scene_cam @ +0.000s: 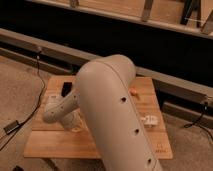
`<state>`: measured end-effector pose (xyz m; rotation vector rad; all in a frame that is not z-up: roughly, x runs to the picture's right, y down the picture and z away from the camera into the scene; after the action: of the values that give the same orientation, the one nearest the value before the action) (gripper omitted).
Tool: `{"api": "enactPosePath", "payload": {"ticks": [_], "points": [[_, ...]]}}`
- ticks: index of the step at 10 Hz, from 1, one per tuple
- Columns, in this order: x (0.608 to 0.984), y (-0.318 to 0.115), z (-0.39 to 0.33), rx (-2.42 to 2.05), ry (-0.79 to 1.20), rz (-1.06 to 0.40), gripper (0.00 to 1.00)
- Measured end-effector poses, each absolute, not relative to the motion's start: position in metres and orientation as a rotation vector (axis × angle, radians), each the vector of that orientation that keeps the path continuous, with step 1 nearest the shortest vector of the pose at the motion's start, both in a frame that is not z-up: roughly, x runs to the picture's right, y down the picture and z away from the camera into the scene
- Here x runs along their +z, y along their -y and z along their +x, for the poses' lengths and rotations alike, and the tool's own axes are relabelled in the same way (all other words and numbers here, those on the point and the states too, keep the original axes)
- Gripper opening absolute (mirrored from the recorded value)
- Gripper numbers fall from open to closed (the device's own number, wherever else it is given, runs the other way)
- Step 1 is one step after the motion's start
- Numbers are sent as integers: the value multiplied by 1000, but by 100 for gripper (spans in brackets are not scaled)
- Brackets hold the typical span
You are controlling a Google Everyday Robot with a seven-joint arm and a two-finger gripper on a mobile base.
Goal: Wipe the white sponge on the table
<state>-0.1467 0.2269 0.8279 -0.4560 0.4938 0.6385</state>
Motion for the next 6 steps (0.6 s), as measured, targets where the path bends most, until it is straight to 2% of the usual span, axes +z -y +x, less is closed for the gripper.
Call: {"api": "enactPosePath", "payload": {"ticks": [3, 5, 6], "points": [[827, -216, -147, 646, -499, -434, 0], [823, -207, -145, 652, -501, -418, 11], [818, -199, -146, 656, -499, -407, 24]]}}
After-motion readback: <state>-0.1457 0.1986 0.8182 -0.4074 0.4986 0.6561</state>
